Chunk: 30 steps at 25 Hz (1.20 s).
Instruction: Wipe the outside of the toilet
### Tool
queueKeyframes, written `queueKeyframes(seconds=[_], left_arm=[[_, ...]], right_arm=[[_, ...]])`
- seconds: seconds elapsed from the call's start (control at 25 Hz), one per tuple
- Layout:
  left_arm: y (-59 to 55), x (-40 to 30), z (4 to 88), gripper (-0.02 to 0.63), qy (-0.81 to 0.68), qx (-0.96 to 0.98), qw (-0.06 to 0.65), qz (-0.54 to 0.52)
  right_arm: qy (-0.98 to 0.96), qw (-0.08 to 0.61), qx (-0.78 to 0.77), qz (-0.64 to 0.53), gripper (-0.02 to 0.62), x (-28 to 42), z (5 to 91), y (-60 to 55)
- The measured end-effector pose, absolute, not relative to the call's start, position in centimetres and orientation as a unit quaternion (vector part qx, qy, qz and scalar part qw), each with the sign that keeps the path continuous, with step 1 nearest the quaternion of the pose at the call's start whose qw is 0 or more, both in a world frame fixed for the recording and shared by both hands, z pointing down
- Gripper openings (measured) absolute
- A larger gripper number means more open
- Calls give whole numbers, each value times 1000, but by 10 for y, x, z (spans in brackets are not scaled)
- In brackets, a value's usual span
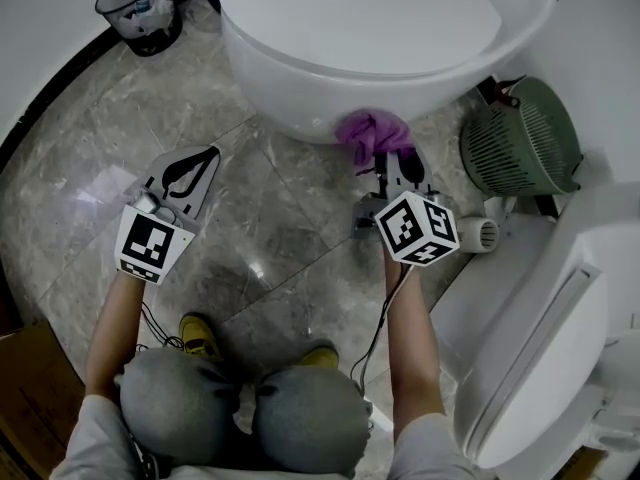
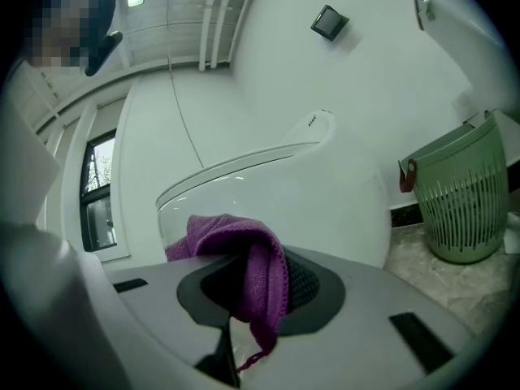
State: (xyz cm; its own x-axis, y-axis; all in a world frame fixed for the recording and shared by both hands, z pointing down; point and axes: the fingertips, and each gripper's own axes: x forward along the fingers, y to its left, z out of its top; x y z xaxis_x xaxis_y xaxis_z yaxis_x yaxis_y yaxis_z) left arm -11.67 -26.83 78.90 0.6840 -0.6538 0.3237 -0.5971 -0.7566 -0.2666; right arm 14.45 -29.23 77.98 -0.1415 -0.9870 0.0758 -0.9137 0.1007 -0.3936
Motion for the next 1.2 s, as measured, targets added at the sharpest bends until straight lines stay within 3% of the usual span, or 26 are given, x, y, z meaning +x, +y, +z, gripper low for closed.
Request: queueKeyframes(seconds=[0.52, 0.68, 1.2], left_arm=[[-269, -122, 780, 17, 341, -914, 93, -197], [-270, -131, 785, 17, 356, -910, 75, -201], [-266, -135, 793, 17, 358, -910, 63, -200]], right_arm=[[656, 51, -730, -185, 92, 220, 812, -301], [645, 62, -737, -191, 92, 226, 816, -288], [801, -28, -580, -148, 92, 59, 818, -257]])
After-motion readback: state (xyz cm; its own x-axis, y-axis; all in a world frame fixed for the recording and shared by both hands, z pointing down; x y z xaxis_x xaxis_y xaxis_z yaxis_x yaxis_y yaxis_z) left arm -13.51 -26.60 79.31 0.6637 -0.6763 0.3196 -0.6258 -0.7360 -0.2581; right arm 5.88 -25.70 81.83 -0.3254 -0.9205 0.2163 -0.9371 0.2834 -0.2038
